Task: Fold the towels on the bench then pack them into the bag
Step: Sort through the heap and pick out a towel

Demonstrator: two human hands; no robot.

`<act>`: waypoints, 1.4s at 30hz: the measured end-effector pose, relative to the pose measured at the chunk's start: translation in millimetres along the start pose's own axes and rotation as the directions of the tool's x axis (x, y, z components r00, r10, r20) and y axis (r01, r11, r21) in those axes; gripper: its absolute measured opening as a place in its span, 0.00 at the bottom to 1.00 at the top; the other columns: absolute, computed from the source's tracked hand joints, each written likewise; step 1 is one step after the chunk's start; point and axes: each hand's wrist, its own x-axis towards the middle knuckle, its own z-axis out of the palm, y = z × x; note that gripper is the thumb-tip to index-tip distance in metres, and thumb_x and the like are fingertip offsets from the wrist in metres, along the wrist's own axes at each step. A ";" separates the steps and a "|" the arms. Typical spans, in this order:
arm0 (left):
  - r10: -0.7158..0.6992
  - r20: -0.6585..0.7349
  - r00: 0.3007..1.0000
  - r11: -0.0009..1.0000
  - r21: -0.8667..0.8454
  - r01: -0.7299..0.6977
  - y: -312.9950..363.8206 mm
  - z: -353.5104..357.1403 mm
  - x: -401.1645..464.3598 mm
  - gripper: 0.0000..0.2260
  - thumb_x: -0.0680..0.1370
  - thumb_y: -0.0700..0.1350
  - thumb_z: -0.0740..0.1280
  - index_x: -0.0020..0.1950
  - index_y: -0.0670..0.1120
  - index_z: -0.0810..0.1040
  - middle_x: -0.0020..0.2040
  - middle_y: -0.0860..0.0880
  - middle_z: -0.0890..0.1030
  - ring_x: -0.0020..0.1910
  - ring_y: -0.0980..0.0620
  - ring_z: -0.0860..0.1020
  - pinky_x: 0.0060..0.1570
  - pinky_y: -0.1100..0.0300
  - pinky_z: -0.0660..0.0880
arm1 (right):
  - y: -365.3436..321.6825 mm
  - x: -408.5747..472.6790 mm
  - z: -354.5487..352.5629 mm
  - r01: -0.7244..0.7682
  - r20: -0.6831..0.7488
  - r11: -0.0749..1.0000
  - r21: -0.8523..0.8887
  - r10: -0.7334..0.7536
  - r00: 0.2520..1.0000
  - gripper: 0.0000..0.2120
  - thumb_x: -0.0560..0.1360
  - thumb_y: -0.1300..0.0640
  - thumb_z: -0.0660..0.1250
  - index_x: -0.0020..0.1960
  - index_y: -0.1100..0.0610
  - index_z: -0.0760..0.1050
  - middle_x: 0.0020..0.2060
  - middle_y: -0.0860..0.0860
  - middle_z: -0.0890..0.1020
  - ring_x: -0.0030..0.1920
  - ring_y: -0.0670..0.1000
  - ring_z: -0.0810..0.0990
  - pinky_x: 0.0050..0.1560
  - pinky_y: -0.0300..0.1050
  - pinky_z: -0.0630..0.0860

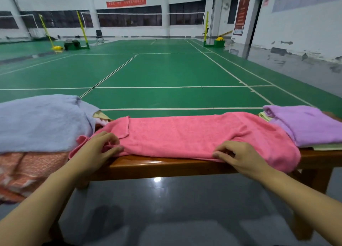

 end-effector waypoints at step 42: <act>-0.558 -0.170 0.812 0.777 0.237 0.583 10.5 -31.5 22.1 0.10 0.76 0.54 0.72 0.43 0.47 0.83 0.36 0.46 0.81 0.36 0.44 0.77 0.40 0.55 0.71 | 10.7 16.1 7.4 -0.294 0.163 0.925 -0.242 0.338 0.927 0.37 0.77 0.28 0.41 0.62 0.50 0.77 0.62 0.45 0.80 0.62 0.47 0.76 0.64 0.48 0.72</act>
